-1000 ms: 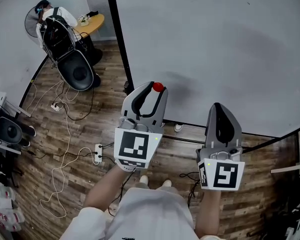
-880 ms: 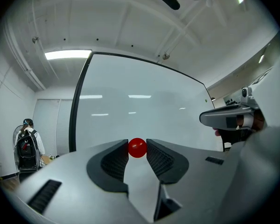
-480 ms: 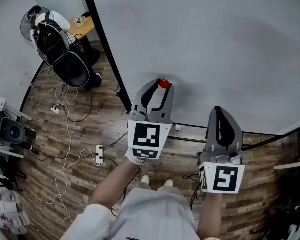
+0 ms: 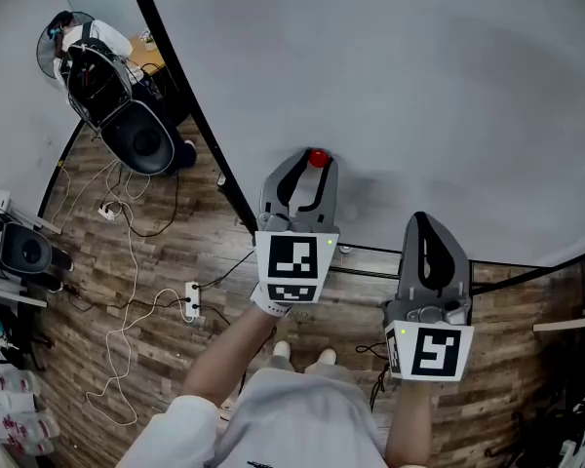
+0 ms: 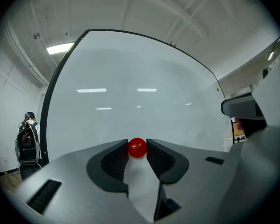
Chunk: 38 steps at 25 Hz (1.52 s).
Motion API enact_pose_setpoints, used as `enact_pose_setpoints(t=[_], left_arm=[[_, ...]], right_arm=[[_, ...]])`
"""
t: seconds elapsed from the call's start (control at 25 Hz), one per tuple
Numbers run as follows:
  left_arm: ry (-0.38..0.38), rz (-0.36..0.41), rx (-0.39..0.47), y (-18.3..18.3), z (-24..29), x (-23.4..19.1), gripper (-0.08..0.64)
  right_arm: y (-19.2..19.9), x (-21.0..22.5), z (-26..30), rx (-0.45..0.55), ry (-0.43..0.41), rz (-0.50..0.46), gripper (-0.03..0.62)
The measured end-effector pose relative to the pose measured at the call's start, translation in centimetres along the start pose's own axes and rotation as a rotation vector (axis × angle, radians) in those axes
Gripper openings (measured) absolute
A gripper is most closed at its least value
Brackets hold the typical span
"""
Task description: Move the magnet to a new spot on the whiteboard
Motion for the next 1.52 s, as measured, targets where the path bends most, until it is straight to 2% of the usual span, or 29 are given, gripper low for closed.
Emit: enact_pose_setpoints(t=[0.44,0.76,1.08,1.52], left_arm=[[-0.032,0.004,-0.014,0.5,0.5,0.2,0.124],[-0.019,-0.019,-0.011,0.7,0.7,0.0,0.124],[-0.021,-0.001,-0.021,1.0,0.9,0.4,0.124],[0.011,-0.015,0.001,0.2,-1.5,0.5,0.124]], right_arm=[[0.6,0.5,-0.1,-0.003,0.019,0.028,0.000],[0.4,0.8,-0.4,-0.002,0.038,0.031,0.000],[0.2,0.9,-1.0,0.002,0.047,0.033,0.000],[-0.6,0.7,-1.9,0.015,0.064,0.035,0.000]])
Point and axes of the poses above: the fingertips, and each gripper's own axes: z forward along the fingers, x to its right, y out of its underside, the point moved 4 cm from there along -z, backward along the fingers, and after that the axes turned 2 degrees about -x, right-handed, at the moved point
